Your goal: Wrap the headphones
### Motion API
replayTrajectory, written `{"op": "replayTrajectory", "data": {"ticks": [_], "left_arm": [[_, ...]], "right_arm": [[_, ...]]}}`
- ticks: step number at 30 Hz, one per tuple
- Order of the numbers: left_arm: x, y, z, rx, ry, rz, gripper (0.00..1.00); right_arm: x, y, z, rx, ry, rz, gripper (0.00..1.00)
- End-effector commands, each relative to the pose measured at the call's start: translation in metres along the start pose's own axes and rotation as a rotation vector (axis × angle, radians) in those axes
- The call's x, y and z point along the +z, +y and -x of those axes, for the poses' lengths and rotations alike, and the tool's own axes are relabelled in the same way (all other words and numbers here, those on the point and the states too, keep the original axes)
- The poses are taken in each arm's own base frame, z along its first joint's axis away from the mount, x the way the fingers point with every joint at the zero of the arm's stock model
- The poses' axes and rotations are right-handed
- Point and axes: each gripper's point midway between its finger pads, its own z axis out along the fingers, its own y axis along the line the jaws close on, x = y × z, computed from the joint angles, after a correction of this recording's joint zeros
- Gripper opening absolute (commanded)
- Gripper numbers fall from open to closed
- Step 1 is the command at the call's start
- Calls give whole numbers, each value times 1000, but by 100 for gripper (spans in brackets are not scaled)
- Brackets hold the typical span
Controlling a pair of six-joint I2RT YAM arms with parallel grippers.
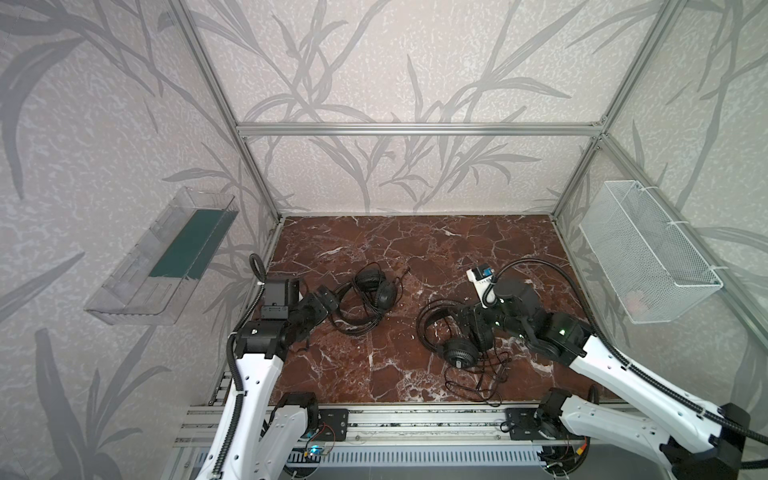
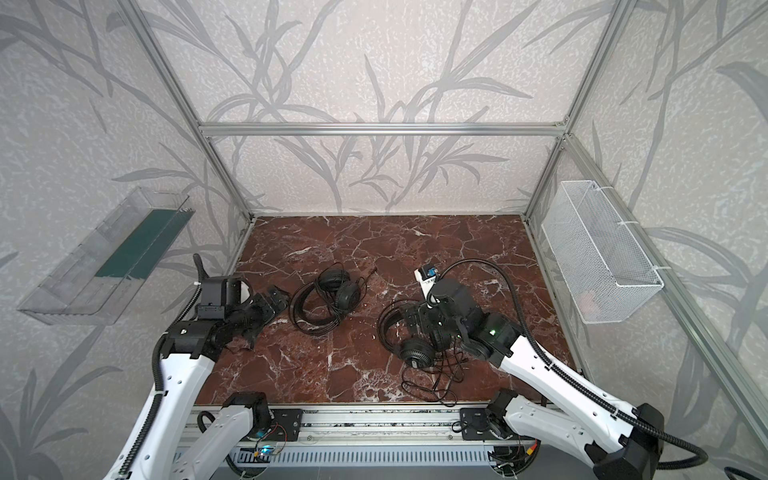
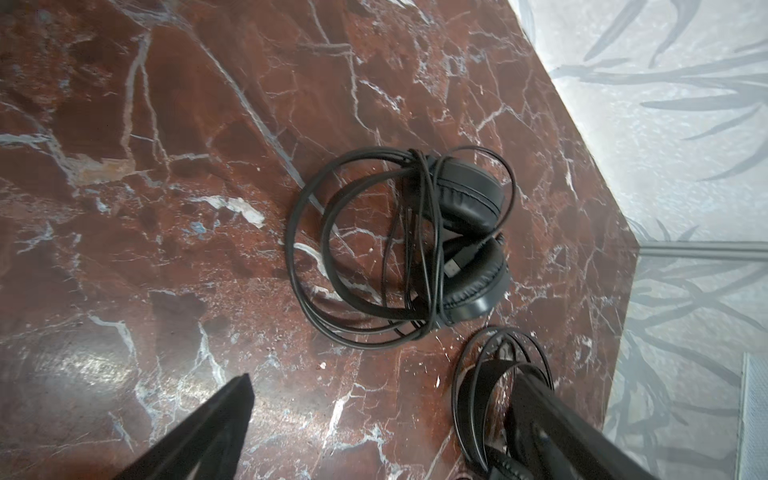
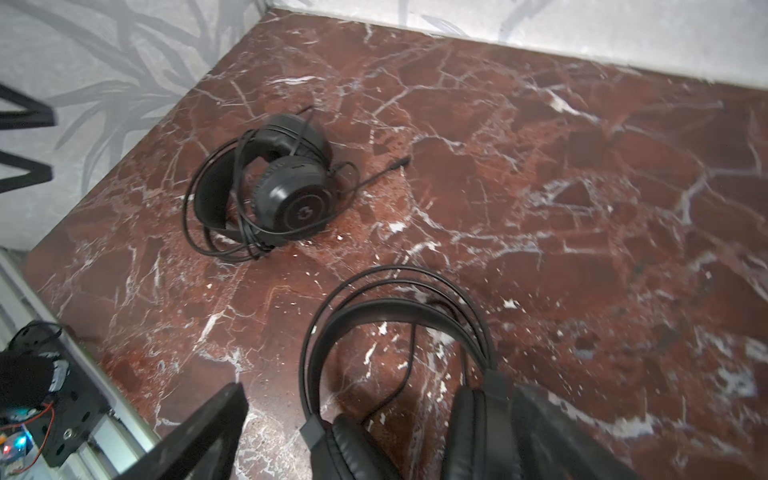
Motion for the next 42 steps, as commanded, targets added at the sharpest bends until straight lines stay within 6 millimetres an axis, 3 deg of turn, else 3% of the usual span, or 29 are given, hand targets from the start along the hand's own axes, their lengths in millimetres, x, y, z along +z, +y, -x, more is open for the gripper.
{"op": "replayTrajectory", "data": {"ticks": [1,11,14,19,34,42], "left_arm": [[-12,-17,-11,118,37,-90,99],[-27,-35,-10,327,-62,-70,99],[-21,-38,-7,390,-59,-13,99],[-13,-65,-7,455,-43,-43,99],[15,-138,-22,655,6,-47,99],[43,-165,-38,736,77,-51,99]], "right_arm": [[-5,-23,-24,129,52,-30,99],[-17,-80,-67,305,76,-220,99],[-26,-93,-73,339,38,-288,99],[-37,-104,-76,397,-61,-322,99],[-48,-110,-74,430,-151,-335,99],[-90,-98,-43,296,-160,-320,99]]}}
